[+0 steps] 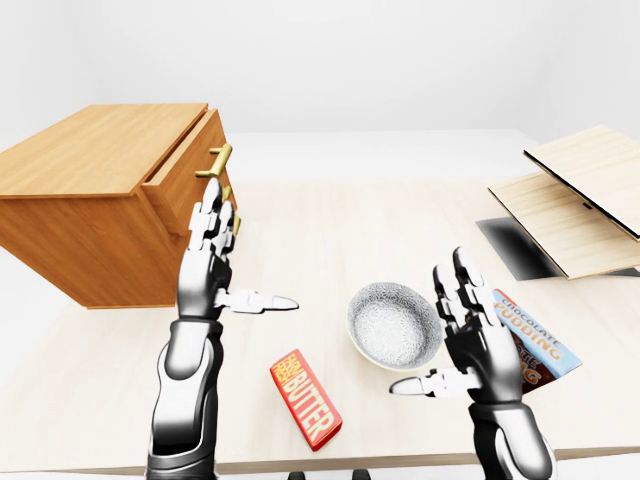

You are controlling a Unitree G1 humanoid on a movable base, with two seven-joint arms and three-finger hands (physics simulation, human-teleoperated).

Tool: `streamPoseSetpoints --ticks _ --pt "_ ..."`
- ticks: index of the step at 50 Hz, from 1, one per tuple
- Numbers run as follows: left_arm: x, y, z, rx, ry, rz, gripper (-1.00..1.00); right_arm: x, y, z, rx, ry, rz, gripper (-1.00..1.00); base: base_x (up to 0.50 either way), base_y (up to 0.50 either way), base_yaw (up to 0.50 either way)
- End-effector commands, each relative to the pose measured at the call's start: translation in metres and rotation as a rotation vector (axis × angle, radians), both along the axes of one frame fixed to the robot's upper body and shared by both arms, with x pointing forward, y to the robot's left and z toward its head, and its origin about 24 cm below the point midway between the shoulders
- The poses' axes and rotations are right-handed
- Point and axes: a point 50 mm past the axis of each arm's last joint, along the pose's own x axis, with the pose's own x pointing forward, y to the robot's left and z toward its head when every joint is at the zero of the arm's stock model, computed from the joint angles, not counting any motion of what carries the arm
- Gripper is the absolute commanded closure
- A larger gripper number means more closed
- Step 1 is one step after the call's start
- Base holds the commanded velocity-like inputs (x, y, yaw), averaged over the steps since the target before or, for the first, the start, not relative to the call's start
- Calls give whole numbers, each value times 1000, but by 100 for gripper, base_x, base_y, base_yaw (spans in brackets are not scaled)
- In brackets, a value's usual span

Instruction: Close the top drawer of the cabinet and put the bowl on top of it.

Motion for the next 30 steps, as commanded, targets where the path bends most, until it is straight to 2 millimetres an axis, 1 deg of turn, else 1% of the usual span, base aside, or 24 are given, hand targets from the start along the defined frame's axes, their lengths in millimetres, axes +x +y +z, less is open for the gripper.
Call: streamPoseSetpoints --ticks 1,2,4,5,9,13,19,22,23,26,28,29,30 --pt "26 0 20 9 -56 -1 -100 -5 -4 5 7 -16 -2 -100 0 0 0" --pt "27 0 20 9 -55 -1 -100 -5 -4 5 7 -16 -2 -100 0 0 0" --pt "32 -2 18 24 -41 -1 -100 -5 -4 5 8 -17 0 -100 0 0 0" --pt "39 -3 16 35 -22 -7 -100 -6 -4 5 9 -17 0 -100 0 0 0" --pt "49 -1 17 37 -10 2 -100 -8 -5 8 16 -21 1 -100 0 0 0" --pt "55 1 22 29 -19 7 -100 -10 -6 9 20 -25 3 -100 0 0 0" --pt "61 5 21 28 1 10 -100 -10 -7 11 28 -29 3 -100 0 0 0" --pt "64 5 23 27 0 -8 -100 -10 -7 11 27 -29 4 -100 0 0 0" --pt "67 7 26 19 -7 -11 -100 -10 -6 10 26 -26 8 -100 0 0 0" --pt "69 9 27 16 -4 -6 -100 -10 -6 10 27 -26 8 -100 0 0 0" --pt "73 12 25 15 13 10 -100 -9 -5 9 29 -24 12 -100 0 0 0" --pt "77 14 20 9 41 17 -100 -9 -5 9 28 -24 13 -100 0 0 0" --pt "87 36 8 -28 114 83 -100 -12 -7 12 37 -31 13 -100 0 0 0"
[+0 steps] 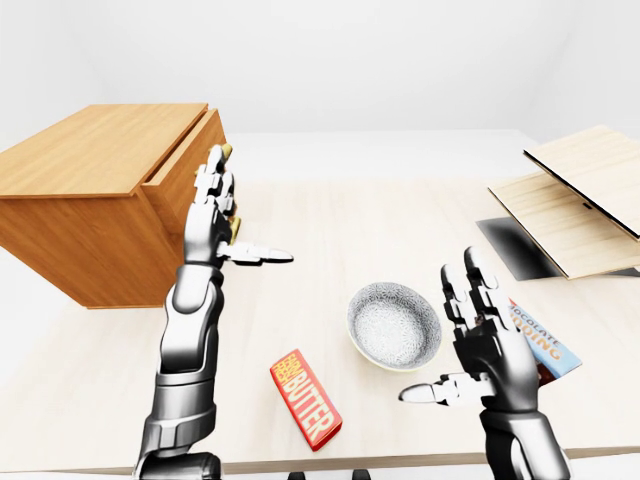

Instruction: Close the top drawer of the cabinet and put the bowl on top of it.

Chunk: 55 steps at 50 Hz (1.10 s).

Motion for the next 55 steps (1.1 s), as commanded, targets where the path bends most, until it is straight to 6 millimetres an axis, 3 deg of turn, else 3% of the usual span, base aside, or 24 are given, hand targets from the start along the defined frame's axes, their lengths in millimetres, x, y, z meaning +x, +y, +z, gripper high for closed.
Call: streamPoseSetpoints --ticks 1,31,55 --pt "26 31 -13 -56 115 89 -100 -3 -2 3 14 -8 6 -100 0 0 0" --pt "30 34 -12 -52 125 100 -100 -3 -1 2 14 -8 10 -100 0 0 0" --pt "40 49 -19 -78 187 149 -100 -5 0 2 32 9 46 -100 0 0 0"
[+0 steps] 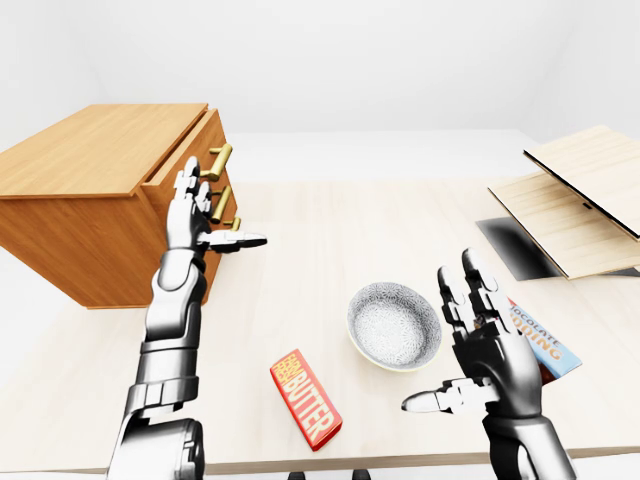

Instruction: Close the top drawer of the cabinet and put the bowl on top of it.

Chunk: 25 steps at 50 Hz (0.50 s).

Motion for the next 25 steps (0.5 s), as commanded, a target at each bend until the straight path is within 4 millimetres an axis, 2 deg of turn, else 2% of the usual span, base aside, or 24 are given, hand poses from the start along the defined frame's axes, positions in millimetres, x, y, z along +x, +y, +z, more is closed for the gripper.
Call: streamPoseSetpoints --ticks 1,25 --pt "3 6 -1 -11 17 22 -100 0 0 -1 5 2 3 -100 0 0 0" --pt "2 24 -2 -54 24 75 -100 -5 -1 1 18 -14 14 -100 0 0 0"
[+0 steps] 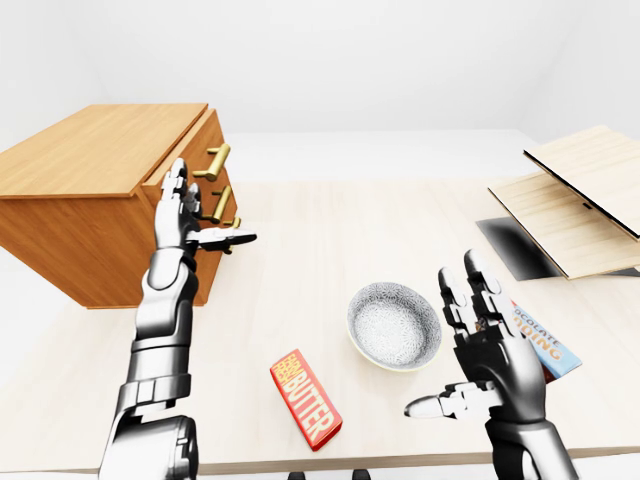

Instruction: Close the top drawer of the cabinet and put the bowl on top of it.

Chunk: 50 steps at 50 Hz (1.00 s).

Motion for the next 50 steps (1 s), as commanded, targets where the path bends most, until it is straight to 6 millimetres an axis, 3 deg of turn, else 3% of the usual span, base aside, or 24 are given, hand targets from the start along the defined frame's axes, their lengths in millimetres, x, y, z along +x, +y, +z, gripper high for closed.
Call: streamPoseSetpoints --ticks 1,50 --pt "1 9 -2 -19 15 33 -100 -1 0 1 3 -5 1 -100 0 0 0" --pt "3 36 -15 -76 91 108 -100 -1 2 0 1 -1 9 -100 0 0 0"
